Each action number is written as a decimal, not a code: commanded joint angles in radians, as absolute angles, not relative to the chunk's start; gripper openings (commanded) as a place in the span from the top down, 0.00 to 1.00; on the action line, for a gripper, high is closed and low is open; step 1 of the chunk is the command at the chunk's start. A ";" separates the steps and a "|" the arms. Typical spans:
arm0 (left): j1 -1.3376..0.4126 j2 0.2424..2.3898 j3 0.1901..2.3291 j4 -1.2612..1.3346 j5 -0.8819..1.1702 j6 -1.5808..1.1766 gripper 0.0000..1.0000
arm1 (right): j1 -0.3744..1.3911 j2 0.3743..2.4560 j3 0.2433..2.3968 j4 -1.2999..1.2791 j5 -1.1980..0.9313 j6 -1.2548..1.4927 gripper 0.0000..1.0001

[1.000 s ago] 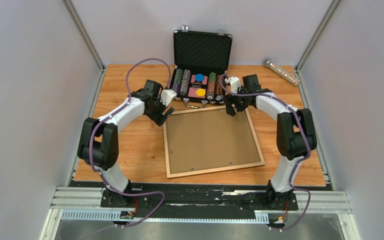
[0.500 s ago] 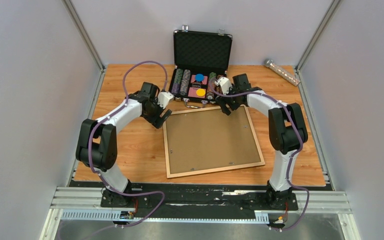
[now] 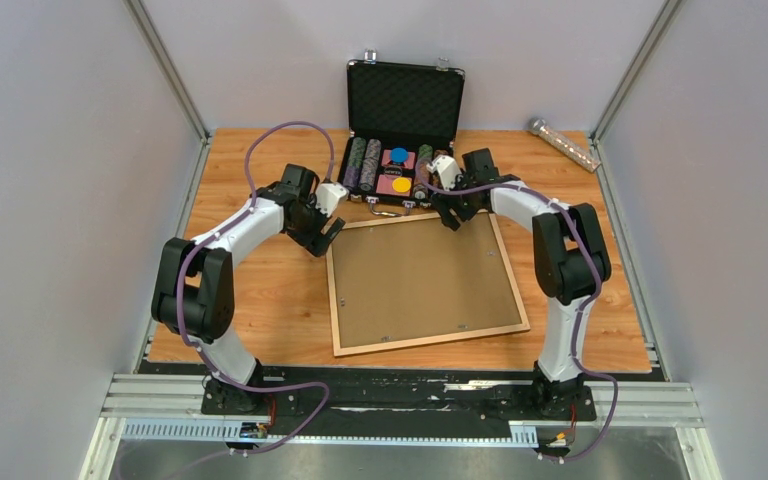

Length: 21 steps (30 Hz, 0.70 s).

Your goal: Put the photo into the frame

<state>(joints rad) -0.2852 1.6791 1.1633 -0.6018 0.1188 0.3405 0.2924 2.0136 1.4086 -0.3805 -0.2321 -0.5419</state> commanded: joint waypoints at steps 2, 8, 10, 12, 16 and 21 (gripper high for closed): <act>-0.275 1.655 1.156 -0.571 0.154 0.310 0.14 | 0.298 2.045 1.442 -0.337 -0.218 -0.519 0.32; -0.276 1.658 1.140 -0.561 0.168 0.304 0.14 | 0.298 2.064 1.449 -0.334 -0.205 -0.482 0.37; -0.276 1.660 1.136 -0.559 0.171 0.305 0.14 | 0.298 2.066 1.450 -0.334 -0.202 -0.472 0.41; -0.276 1.660 1.131 -0.556 0.177 0.303 0.14 | 0.298 2.067 1.452 -0.335 -0.190 -0.462 0.45; -0.275 1.661 1.123 -0.552 0.188 0.300 0.14 | 0.295 2.073 1.453 -0.335 -0.164 -0.455 0.49; -0.275 1.659 1.116 -0.547 0.190 0.298 0.14 | 0.289 2.080 1.451 -0.334 -0.151 -0.440 0.54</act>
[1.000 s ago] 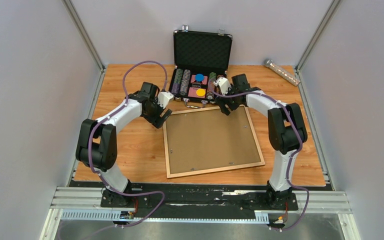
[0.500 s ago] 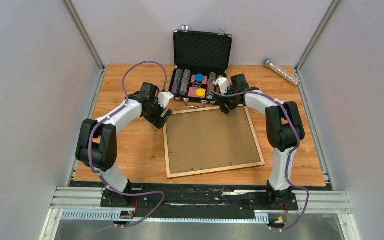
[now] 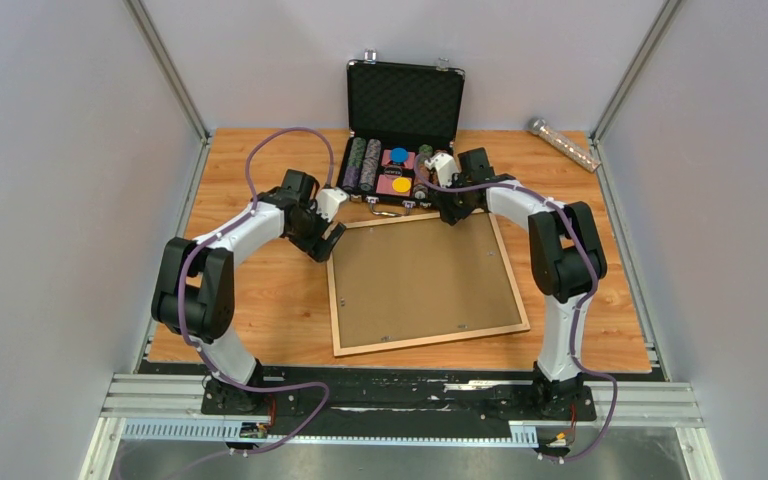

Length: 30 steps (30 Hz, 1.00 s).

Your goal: Put the photo into the frame

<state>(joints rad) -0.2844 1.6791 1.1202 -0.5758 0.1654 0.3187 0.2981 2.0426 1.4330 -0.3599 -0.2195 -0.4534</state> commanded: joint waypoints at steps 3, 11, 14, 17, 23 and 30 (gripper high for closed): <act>-0.275 1.657 1.113 -0.545 0.193 0.298 0.14 | 0.287 2.077 1.448 -0.335 -0.146 -0.435 0.56; -0.276 1.652 1.112 -0.547 0.191 0.297 0.14 | 0.265 2.060 1.439 -0.338 -0.136 -0.435 0.58; -0.276 1.653 1.109 -0.545 0.197 0.295 0.14 | 0.259 2.054 1.431 -0.339 -0.141 -0.438 0.59; -0.276 1.655 1.107 -0.544 0.203 0.292 0.14 | 0.257 2.050 1.424 -0.340 -0.154 -0.451 0.57; -0.275 1.656 1.105 -0.543 0.206 0.290 0.14 | 0.244 2.040 1.412 -0.338 -0.190 -0.496 0.53; -0.276 1.655 1.103 -0.541 0.209 0.290 0.14 | 0.224 2.027 1.393 -0.338 -0.233 -0.557 0.50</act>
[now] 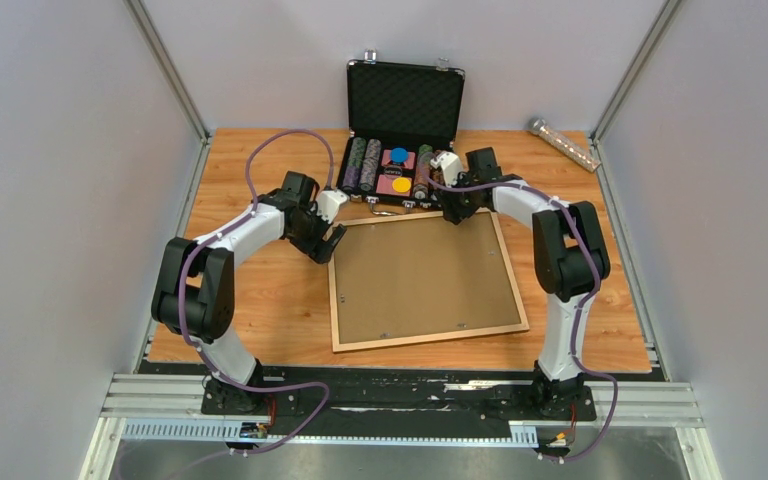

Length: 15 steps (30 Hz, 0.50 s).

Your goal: Put the photo into the frame

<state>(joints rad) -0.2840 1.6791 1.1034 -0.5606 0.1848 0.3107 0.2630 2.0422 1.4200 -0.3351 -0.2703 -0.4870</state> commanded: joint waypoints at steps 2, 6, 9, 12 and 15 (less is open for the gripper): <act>-0.276 1.655 1.102 -0.541 0.209 0.290 0.14 | 0.219 2.026 1.390 -0.338 -0.244 -0.569 0.50; -0.275 1.654 1.102 -0.541 0.209 0.289 0.14 | 0.212 2.025 1.387 -0.337 -0.257 -0.595 0.51; -0.275 1.652 1.103 -0.543 0.207 0.290 0.14 | 0.207 2.028 1.388 -0.339 -0.262 -0.597 0.52; -0.276 1.651 1.105 -0.543 0.206 0.290 0.14 | 0.206 2.026 1.389 -0.337 -0.266 -0.599 0.52; -0.276 1.653 1.107 -0.544 0.206 0.290 0.14 | 0.202 2.022 1.391 -0.340 -0.278 -0.593 0.52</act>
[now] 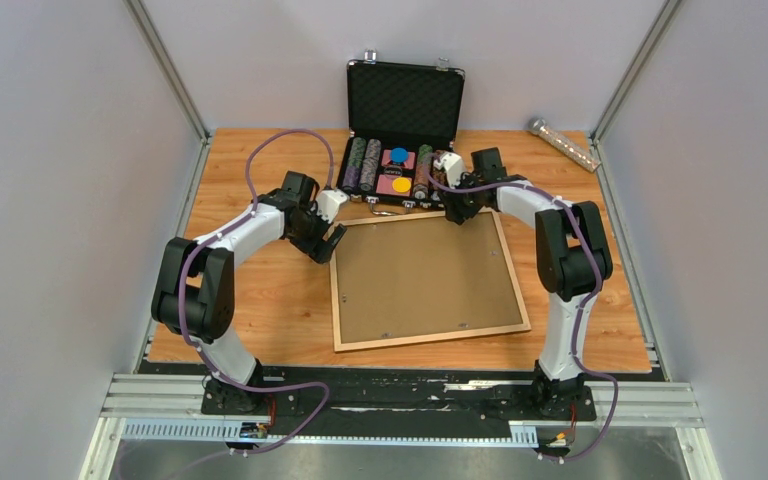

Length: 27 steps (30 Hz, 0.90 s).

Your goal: Put the photo into the frame

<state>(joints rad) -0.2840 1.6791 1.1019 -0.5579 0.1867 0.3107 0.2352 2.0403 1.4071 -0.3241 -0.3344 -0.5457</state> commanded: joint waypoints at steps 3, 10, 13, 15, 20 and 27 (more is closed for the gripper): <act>-0.276 1.656 1.108 -0.543 0.207 0.290 0.14 | 0.195 2.018 1.394 -0.339 -0.296 -0.582 0.52; -0.275 1.650 1.104 -0.535 0.213 0.283 0.13 | 0.184 1.978 1.403 -0.358 -0.333 -0.510 0.39; -0.276 1.647 1.101 -0.529 0.224 0.280 0.12 | 0.178 1.958 1.413 -0.377 -0.356 -0.464 0.37; -0.275 1.646 1.100 -0.526 0.232 0.276 0.12 | 0.173 1.941 1.413 -0.384 -0.373 -0.437 0.35; -0.275 1.641 1.101 -0.523 0.247 0.270 0.07 | 0.160 1.877 1.391 -0.408 -0.392 -0.383 0.33; -0.276 1.639 1.096 -0.499 0.253 0.266 0.01 | 0.105 1.745 1.276 -0.419 -0.381 -0.351 0.32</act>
